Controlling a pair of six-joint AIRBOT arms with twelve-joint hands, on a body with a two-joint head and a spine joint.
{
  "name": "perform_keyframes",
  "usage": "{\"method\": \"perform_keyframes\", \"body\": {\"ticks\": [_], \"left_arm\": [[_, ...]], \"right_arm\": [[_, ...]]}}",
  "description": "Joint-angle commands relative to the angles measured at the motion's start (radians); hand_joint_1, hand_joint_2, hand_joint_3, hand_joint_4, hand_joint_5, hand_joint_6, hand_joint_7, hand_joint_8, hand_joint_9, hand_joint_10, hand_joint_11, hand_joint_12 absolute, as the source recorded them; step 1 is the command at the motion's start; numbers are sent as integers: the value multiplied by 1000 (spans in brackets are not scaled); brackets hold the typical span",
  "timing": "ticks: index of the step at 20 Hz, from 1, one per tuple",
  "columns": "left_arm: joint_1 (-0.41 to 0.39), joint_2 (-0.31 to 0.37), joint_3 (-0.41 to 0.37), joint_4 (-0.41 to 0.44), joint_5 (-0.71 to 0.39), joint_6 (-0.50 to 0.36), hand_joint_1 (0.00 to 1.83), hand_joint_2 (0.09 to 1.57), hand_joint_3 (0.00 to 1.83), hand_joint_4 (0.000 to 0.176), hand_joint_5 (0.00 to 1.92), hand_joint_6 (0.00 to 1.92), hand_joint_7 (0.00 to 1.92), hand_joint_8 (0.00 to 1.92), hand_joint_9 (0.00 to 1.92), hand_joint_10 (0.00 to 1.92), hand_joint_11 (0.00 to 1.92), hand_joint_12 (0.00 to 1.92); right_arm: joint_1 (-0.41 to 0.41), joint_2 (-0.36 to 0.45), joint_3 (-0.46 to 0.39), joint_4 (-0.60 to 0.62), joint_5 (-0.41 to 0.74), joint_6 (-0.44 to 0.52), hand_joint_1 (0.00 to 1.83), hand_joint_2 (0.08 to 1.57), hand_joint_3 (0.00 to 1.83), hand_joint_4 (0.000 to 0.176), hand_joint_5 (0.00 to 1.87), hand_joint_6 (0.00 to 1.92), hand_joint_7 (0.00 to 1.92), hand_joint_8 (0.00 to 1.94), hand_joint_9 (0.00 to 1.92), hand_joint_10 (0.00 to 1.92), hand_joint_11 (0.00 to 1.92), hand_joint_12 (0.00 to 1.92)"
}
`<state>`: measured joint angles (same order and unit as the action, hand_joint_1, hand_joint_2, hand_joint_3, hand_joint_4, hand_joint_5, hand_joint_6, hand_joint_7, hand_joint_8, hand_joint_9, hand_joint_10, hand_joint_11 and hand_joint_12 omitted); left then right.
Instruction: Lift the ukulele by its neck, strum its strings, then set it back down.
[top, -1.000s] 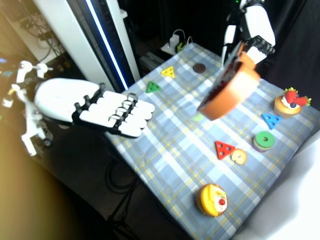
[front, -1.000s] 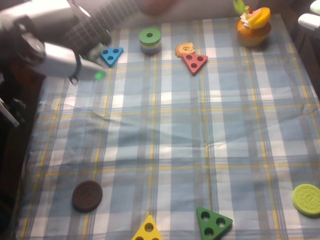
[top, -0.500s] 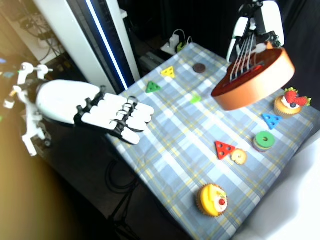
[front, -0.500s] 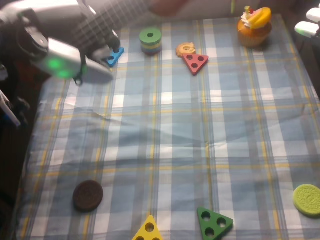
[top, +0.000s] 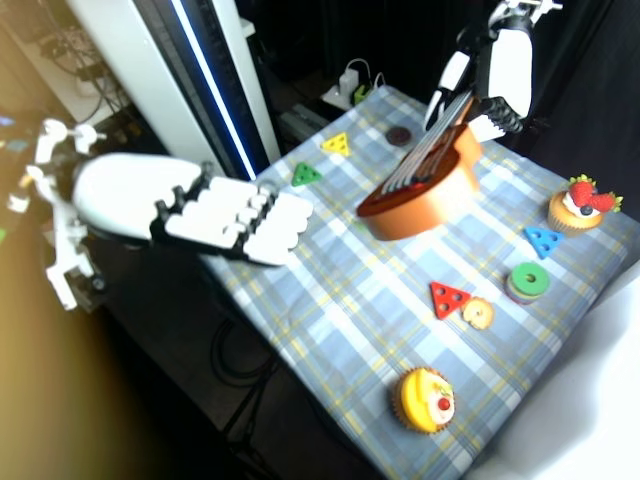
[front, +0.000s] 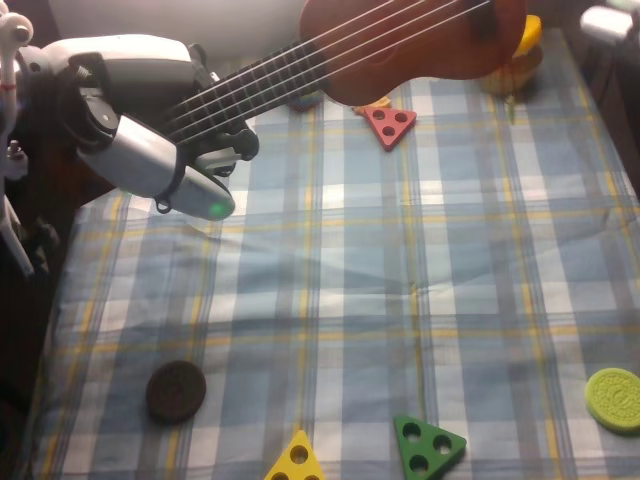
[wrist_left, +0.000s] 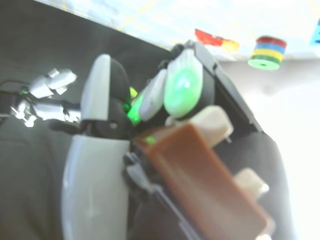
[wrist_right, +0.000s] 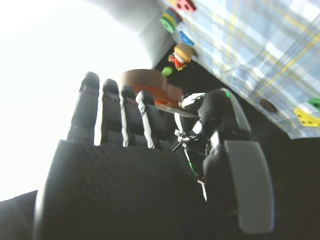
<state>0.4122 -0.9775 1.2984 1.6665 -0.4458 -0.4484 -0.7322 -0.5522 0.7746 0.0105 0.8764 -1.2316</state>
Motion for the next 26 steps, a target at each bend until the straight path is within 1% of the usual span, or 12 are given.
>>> {"method": "perform_keyframes", "body": {"ticks": [1, 2, 3, 4, 5, 6, 8, 11, 14, 19, 21, 26], "left_arm": [[-15, -7, 3, -20, -21, -28, 1515, 1148, 0, 0, 1238, 1921, 1342, 1921, 1414, 1921, 1545, 1921], [-15, -13, 8, 5, -21, -49, 1527, 1152, 0, 0, 1223, 1921, 1332, 1921, 1415, 1921, 1547, 1921], [-15, -27, 23, 49, -23, -96, 1494, 1153, 0, 0, 1233, 1921, 1323, 1921, 1390, 1921, 1502, 1921], [-12, -41, 41, 73, -30, -128, 1476, 1163, 0, 0, 1216, 1921, 1314, 1921, 1378, 1921, 1487, 1921], [-6, -48, 47, 73, -30, -130, 1446, 1177, 0, 0, 1177, 1921, 1309, 1921, 1376, 1921, 1490, 1921], [-5, -53, 49, 78, -27, -130, 1446, 1177, 0, 0, 1177, 1921, 1309, 1921, 1376, 1921, 1490, 1921], [-2, -69, 60, 106, -28, -149, 1419, 1178, 1, 0, 1193, 1921, 1301, 1921, 1364, 1921, 1483, 1921], [8, -88, 77, 104, -32, -159, 1399, 1193, 8, 0, 1163, 1921, 1298, 1921, 1372, 1921, 1499, 1921], [9, -96, 80, 104, -35, -159, 1371, 1202, 13, 0, 1174, 1921, 1304, 1921, 1385, 1921, 1518, 1921], [12, -107, 87, 96, -41, -159, 1394, 1201, 15, 0, 1169, 1921, 1285, 1921, 1358, 1921, 1482, 1921], [13, -110, 87, 91, -47, -159, 1395, 1201, 16, 0, 1145, 1921, 1267, 1921, 1342, 1921, 1478, 1921], [14, -110, 87, 82, -54, -159, 1366, 1215, 25, 0, 1149, 1921, 1248, 1921, 1310, 1921, 1427, 1921]], "right_arm": [[26, 2, 1, 0, 126, -10, 613, 1415, 15, 23, 0, 0, 0, 0, 0, 0, 8, 4], [44, -3, 2, -11, 119, -13, 632, 1417, 10, 35, 0, 0, 0, 0, 0, 0, 1, 0], [73, -14, 9, -27, 98, -13, 575, 1402, 3, 76, 0, 0, 0, 0, 0, 0, 0, 0], [102, -30, 18, -43, 73, -13, 562, 1397, 0, 74, 0, 0, 0, 0, 0, 0, 0, 0], [124, -44, 26, -55, 54, -13, 652, 1372, 0, 45, 0, 0, 0, 0, 0, 0, 0, 0], [141, -55, 33, -64, 37, -13, 652, 1372, 0, 45, 0, 0, 0, 0, 0, 0, 0, 0], [180, -83, 48, -84, -3, -13, 609, 1350, 0, 0, 0, 0, 0, 0, 0, 0, 0, 0], [239, -119, 73, -110, -70, -17, 535, 1332, 0, 0, 15, 6, 0, 0, 0, 0, 0, 0], [303, -152, 76, -111, -146, -116, 426, 1336, 0, 0, 128, 43, 0, 0, 0, 0, 0, 0], [354, -187, 79, -121, -202, -170, 447, 1342, 2, 0, 315, 95, 0, 0, 0, 0, 0, 0], [364, -207, 87, -133, -219, -173, 383, 1348, 5, 14, 350, 104, 0, 0, 0, 0, 0, 0], [379, -266, 110, -135, -291, -225, 186, 1336, 0, 0, 425, 125, 0, 0, 0, 0, 0, 0]]}}
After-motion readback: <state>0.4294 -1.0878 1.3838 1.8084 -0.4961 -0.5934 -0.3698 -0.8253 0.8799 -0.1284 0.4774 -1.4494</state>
